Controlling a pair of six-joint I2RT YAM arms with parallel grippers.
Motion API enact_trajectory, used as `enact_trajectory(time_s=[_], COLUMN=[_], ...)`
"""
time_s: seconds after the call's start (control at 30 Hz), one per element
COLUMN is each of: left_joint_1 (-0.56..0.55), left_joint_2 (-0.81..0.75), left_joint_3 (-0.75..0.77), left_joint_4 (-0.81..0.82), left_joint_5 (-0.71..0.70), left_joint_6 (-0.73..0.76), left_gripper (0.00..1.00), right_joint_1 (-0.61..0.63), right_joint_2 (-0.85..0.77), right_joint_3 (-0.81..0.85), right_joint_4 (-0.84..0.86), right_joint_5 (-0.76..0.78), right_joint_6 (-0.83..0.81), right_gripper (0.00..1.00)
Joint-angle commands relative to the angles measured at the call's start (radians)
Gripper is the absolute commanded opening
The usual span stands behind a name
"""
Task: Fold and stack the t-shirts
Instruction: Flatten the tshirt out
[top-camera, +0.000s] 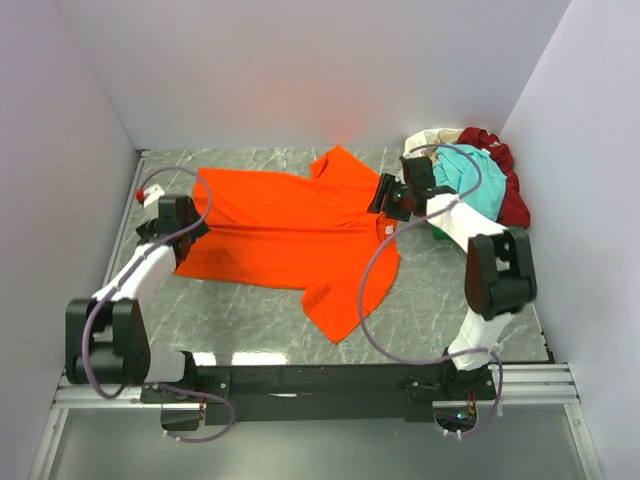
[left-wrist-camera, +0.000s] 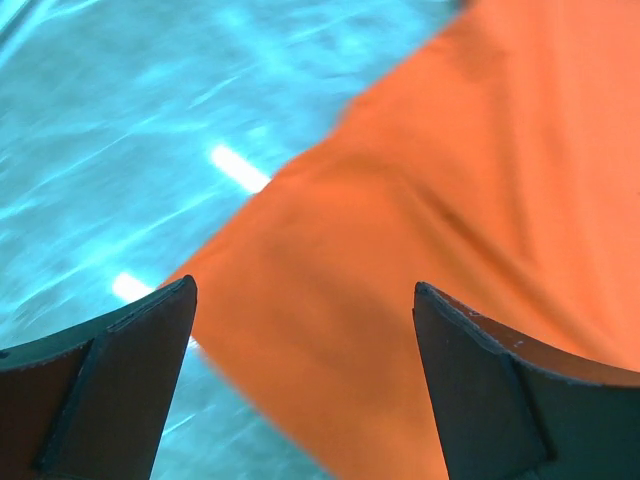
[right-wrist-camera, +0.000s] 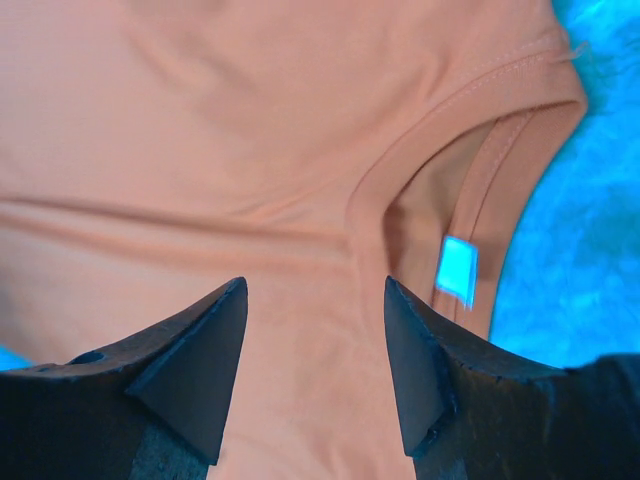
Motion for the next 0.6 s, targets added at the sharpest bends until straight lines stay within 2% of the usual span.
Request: enact_trajectory(time_s=[0.0,0.2,0.57], left_joint_1=[0.036,0.120,0.171], left_joint_2=[-0.075,-0.161,-0.045], left_joint_3=[-0.093,-0.189,-0.183], left_joint_4=[0.011,0.052,0.072], left_joint_5=[-0.110,-0.084,0.033], left_joint_6=[-0.062,-0.074,-0.050], left_gripper=[0.95,0.82,0.48], right_joint_1=[-0.019,-0.047,-0.097], right_joint_2=[-0.147,-0.255,-0.310], right_joint_3=[-0.064,-0.148,-0.213], right_joint_4=[0.022,0.038,0.079], right_joint_5=[-0.030,-0.070,-0.131], right_joint_6=[-0.022,-0.029,-0.022], right_gripper=[0.64,0.64,0.64])
